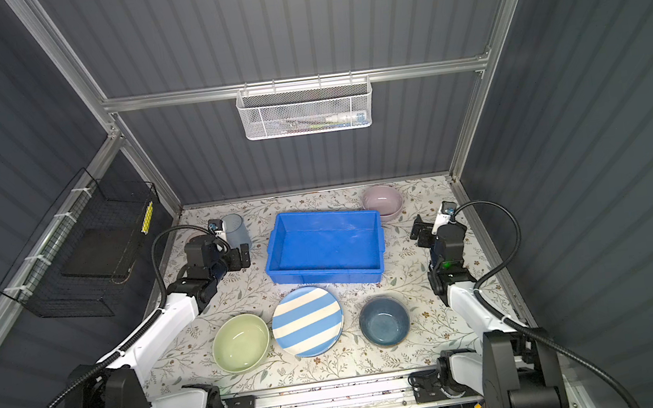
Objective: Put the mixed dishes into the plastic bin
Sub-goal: 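Move both grippers toward the striped plate stack from opposite sides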
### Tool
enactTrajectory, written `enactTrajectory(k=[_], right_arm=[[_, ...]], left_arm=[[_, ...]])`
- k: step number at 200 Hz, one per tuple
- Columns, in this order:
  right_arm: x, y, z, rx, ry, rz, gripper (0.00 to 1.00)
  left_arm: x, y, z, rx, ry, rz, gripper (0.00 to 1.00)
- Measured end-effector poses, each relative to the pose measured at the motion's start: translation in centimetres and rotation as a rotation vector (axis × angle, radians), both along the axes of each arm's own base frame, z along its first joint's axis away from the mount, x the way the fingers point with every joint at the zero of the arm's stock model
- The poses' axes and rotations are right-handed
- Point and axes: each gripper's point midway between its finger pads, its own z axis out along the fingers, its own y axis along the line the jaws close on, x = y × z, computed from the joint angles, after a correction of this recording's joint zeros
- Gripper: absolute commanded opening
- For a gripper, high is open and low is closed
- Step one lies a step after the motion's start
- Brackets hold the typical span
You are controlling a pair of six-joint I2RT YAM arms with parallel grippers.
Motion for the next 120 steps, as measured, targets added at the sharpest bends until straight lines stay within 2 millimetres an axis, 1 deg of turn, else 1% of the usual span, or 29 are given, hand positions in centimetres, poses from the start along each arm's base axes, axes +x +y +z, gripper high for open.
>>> enactTrajectory(k=[27,50,65,89,105,120], right_arm=[[-1.1,1.0,0.2,0.056,0.084,0.022,0.99],[-2.5,2.6,1.3,0.126,0.129,0.068,0.98],[-3.7,3.8,2.2,0.185,0.146,0.107,0.97],[-5.7,6.1,2.9,0.304,0.187,0.175,0.94],[-7.0,7.8,2.4,0.376,0.235,0.225,0.92],[-8.6,9.9,1.5,0.434,0.300,0.284,0.91]], left_arm=[[-0.5,-0.6,2.0,-0.016,0.056,-0.023,0.99],[-1.7,-1.4,2.5,-0.048,0.146,-0.064,0.98],[-2.8,-2.1,1.9,-0.077,0.214,-0.093,0.98],[-5.2,-3.3,0.1,-0.139,0.344,-0.142,0.94],[-6.5,-4.2,-0.7,-0.182,0.407,-0.170,0.89],[-7.6,-5.0,-1.3,-0.212,0.457,-0.196,0.86]])
